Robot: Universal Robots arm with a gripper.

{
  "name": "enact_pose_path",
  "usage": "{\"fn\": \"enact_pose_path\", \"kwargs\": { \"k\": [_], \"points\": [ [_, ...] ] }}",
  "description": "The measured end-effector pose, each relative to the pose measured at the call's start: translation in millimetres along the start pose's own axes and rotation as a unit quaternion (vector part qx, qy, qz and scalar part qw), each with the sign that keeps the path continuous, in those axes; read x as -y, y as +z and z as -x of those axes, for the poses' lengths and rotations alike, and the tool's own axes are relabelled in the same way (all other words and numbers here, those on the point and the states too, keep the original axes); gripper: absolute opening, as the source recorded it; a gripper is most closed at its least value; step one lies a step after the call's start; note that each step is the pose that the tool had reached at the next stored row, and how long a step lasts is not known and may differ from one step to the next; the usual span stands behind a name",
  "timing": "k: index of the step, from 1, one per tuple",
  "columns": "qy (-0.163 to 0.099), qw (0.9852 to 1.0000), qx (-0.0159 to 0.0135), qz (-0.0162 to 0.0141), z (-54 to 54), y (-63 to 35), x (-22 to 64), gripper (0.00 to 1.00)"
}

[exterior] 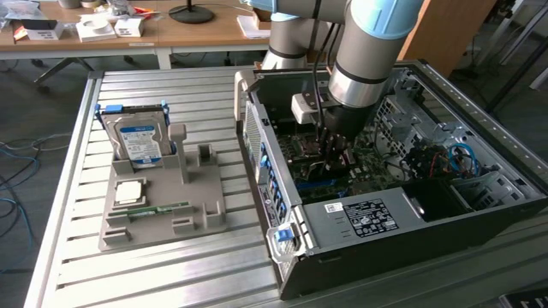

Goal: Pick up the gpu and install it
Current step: 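Insert the gpu into the slot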

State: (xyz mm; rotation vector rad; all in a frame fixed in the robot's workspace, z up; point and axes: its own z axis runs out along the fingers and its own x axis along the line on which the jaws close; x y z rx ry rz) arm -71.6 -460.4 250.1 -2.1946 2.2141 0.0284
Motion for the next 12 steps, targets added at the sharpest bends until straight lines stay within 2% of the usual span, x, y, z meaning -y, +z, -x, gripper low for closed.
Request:
{"fn": "enact_pose_path", "kwargs": {
  "k": [12],
  "points": [
    [0.0, 1.0, 0.0, 0.0001, -0.1, 0.8, -0.1, 0.26]
  ]
}}
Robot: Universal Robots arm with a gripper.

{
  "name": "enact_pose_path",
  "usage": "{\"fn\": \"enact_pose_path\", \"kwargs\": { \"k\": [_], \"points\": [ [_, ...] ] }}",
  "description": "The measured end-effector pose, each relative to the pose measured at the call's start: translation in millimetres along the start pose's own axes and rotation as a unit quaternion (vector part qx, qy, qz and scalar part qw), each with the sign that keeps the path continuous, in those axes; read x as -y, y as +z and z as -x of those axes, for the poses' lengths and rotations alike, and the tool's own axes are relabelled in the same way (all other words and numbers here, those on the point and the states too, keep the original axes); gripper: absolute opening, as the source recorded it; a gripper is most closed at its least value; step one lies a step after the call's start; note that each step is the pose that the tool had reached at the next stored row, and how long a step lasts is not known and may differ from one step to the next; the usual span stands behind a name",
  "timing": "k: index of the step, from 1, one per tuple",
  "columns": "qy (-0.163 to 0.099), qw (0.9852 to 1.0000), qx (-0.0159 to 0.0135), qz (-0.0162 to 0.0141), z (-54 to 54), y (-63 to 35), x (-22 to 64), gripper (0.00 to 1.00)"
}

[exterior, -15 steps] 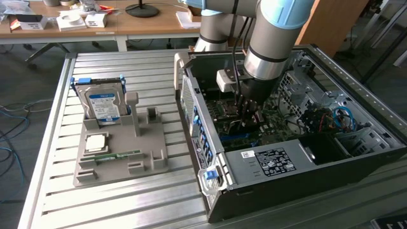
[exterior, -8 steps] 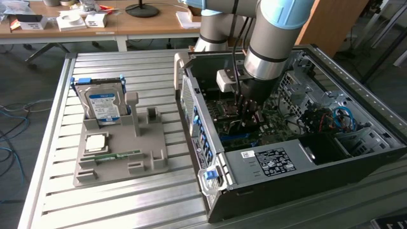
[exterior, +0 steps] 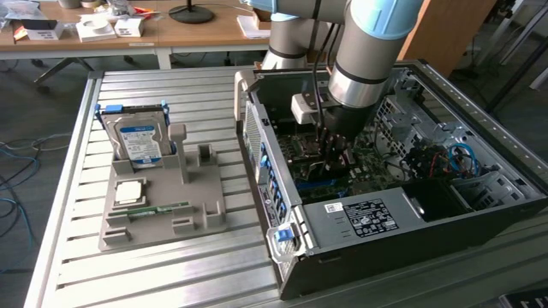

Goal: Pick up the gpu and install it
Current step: 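Insert the gpu into the slot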

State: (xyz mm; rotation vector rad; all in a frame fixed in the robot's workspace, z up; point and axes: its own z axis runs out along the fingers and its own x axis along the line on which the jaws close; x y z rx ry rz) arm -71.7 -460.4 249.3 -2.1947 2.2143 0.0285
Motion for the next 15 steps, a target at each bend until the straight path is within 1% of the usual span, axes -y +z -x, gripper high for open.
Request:
{"fn": "enact_pose_path", "kwargs": {
  "k": [15],
  "points": [
    [0.0, 1.0, 0.0002, -0.0001, 0.0, 1.3, 0.1, 0.26]
  ]
}}
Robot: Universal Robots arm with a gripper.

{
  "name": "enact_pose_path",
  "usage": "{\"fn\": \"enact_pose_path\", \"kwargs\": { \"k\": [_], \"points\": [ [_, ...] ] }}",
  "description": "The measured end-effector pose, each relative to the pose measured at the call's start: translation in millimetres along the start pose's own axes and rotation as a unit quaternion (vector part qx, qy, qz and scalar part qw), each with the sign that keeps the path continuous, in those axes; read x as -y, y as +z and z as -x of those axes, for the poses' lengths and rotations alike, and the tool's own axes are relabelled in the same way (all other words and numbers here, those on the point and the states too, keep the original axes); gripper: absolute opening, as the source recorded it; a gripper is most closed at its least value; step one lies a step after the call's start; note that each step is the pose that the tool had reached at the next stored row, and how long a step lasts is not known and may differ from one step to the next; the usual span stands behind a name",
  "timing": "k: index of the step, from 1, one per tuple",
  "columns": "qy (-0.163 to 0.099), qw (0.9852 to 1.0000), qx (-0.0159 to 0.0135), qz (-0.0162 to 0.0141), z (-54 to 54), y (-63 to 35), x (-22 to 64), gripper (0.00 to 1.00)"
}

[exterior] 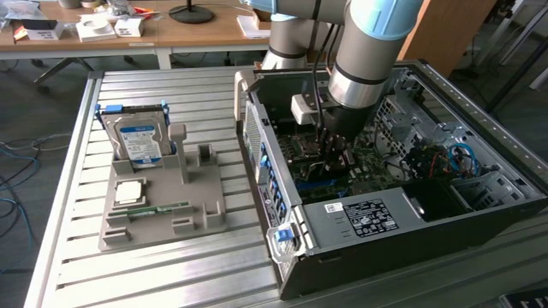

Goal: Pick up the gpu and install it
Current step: 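Insert the gpu into the slot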

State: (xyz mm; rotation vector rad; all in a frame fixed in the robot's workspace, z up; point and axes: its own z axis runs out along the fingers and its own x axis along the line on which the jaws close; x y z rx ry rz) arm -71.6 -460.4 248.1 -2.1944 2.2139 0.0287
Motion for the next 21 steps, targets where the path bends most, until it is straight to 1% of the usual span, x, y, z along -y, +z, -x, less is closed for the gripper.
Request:
{"fn": "enact_pose_path", "kwargs": {
  "k": [8, 10, 14, 18, 21],
  "points": [
    [0.0, 1.0, 0.0002, -0.0001, 0.1, -0.5, 0.0, 0.26],
    [0.0, 1.0, 0.0005, -0.0003, 0.2, -1.6, 0.1, 0.26],
    [0.0, 1.0, 0.0002, -0.0001, 0.2, -4.8, 0.1, 0.26],
    [0.0, 1.0, 0.0, 0.0, 0.1, -4.8, 0.1, 0.26],
    [0.0, 1.0, 0.0, 0.0001, 0.1, -2.9, 0.0, 0.26]
  ]
}}
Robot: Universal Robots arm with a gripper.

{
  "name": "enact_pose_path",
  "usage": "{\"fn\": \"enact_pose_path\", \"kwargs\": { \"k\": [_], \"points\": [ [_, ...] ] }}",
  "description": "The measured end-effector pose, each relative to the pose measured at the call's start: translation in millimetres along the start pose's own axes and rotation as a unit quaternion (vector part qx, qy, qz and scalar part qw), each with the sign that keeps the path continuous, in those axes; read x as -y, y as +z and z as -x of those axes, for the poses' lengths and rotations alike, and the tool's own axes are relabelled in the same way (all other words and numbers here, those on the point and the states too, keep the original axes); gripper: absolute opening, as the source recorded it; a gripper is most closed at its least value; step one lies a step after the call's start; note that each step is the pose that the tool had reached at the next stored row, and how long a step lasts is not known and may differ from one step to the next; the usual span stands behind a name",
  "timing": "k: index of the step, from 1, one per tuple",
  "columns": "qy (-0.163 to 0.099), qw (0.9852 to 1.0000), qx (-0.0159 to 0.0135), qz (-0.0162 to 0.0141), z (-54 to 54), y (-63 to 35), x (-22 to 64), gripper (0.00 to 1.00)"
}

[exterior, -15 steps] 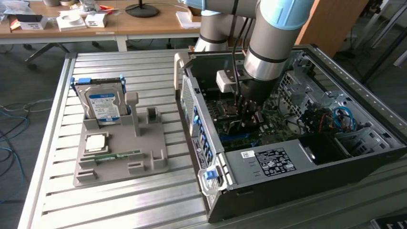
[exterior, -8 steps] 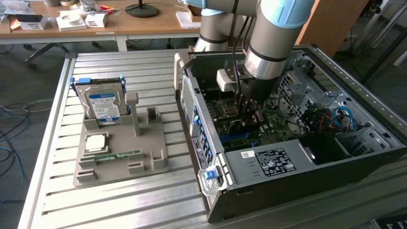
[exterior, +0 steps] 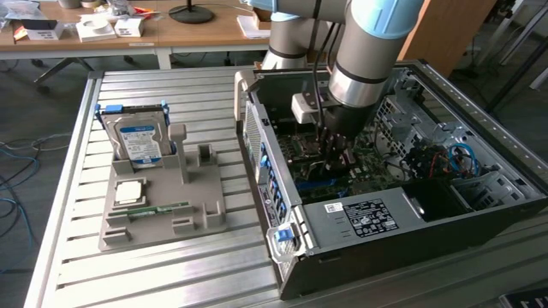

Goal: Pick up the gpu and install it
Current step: 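Insert the gpu into the slot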

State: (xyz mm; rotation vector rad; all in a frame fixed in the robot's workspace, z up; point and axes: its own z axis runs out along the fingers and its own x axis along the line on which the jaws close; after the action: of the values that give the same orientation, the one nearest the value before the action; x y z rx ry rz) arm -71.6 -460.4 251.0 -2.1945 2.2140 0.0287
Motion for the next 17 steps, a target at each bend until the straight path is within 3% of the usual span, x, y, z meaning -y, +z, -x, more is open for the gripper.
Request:
{"fn": "enact_pose_path", "kwargs": {
  "k": [17],
  "points": [
    [0.017, 0.9999, 0.0, -0.0005, -0.4, 1.6, 0.0, 0.26]
  ]
}}
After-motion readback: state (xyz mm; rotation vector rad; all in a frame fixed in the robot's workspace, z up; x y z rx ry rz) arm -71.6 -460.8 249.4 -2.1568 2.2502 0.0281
